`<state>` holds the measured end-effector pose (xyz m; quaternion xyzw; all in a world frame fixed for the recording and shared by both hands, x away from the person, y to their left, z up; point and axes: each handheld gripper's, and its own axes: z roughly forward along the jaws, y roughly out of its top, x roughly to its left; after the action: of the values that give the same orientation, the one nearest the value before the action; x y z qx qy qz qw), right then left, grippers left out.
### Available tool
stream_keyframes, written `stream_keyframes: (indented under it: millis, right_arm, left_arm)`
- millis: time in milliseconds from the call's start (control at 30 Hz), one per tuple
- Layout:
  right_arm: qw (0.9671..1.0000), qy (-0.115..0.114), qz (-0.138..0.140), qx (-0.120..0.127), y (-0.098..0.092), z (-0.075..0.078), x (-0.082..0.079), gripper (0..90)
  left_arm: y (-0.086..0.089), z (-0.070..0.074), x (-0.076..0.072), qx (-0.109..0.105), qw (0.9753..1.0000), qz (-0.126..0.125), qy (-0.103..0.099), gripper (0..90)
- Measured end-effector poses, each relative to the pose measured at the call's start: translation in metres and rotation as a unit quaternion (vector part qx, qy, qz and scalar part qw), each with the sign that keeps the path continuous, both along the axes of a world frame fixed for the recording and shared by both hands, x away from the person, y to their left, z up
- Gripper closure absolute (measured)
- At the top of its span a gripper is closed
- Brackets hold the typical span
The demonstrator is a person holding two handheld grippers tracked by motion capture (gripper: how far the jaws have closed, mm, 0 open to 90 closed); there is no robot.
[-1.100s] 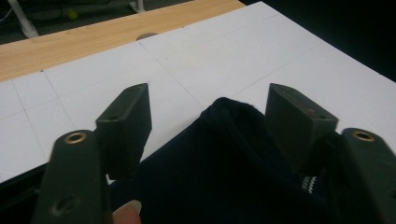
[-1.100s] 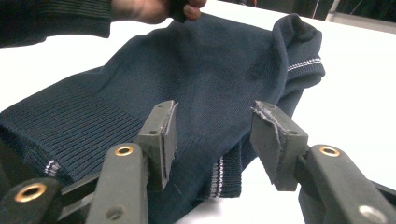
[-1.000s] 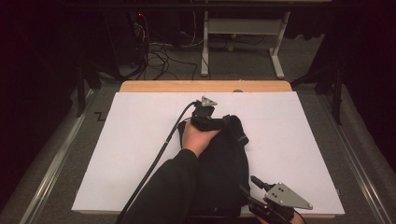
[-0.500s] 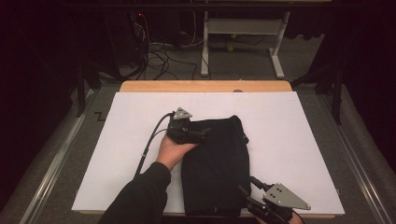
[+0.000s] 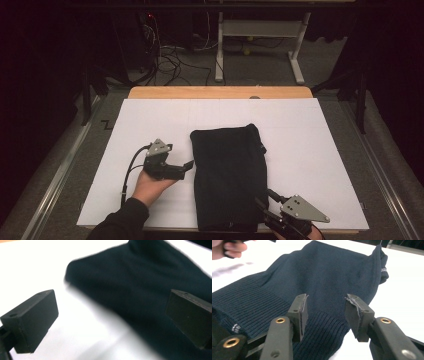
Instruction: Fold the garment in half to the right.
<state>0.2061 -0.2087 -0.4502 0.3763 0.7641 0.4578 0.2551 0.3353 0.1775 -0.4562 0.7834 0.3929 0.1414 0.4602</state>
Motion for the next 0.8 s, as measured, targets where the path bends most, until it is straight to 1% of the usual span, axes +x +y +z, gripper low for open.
stream_keyframes:
  millis: [67,133,200,233,300,400,467,533,600,700,733,800]
  right_arm:
    - [1.0000,0.001,0.000,0.000,0.000,-0.001,0.002,53.4]
    - [1.0000,0.004,-0.002,-0.001,-0.001,-0.002,0.003,52.5]
    - [1.0000,0.008,-0.004,0.001,-0.002,-0.003,0.005,51.5]
    - [0.9999,0.010,-0.005,0.003,-0.002,-0.004,0.006,50.9]
    - [0.9999,0.012,-0.006,0.001,-0.003,-0.005,0.009,48.8]
    - [0.9998,0.016,-0.011,0.006,-0.007,-0.008,0.015,44.0]
    - [0.9997,0.016,-0.018,0.008,-0.011,-0.009,0.020,40.4]
    - [0.9995,0.013,-0.026,0.015,-0.015,-0.010,0.026,35.9]
    - [0.9992,0.006,-0.034,0.020,-0.019,-0.010,0.033,30.6]
    - [0.9984,-0.007,-0.050,0.027,-0.024,-0.011,0.048,18.1]
    - [0.9979,-0.007,-0.057,0.030,-0.025,-0.011,0.054,14.3]
    - [0.9975,-0.008,-0.062,0.034,-0.029,-0.011,0.065,8.0]
  left_arm:
    - [0.013,-0.004,-0.009,0.003,1.0000,0.004,0.001,0.0]
    - [0.025,-0.007,-0.017,-0.001,0.9999,0.010,0.003,0.0]
    - [0.036,-0.008,-0.024,-0.024,0.9995,0.017,0.009,0.0]
    - [0.040,-0.008,-0.027,-0.026,0.9994,0.020,0.006,0.0]
    - [0.046,-0.008,-0.033,-0.023,0.9994,0.027,-0.005,0.0]
    - [0.053,-0.012,-0.038,-0.026,0.9988,0.038,-0.016,0.0]
    - [0.057,-0.016,-0.039,-0.028,0.9986,0.042,-0.016,0.0]
    - [0.060,-0.019,-0.040,-0.032,0.9986,0.039,-0.013,0.0]
    - [0.062,-0.022,-0.040,-0.027,0.9989,0.036,-0.015,0.0]
    - [0.064,-0.025,-0.037,-0.039,0.9987,0.031,-0.003,0.0]
    - [0.064,-0.024,-0.037,-0.040,0.9988,0.029,-0.005,0.0]
    - [0.065,-0.023,-0.037,-0.046,0.9985,0.028,-0.012,0.0]
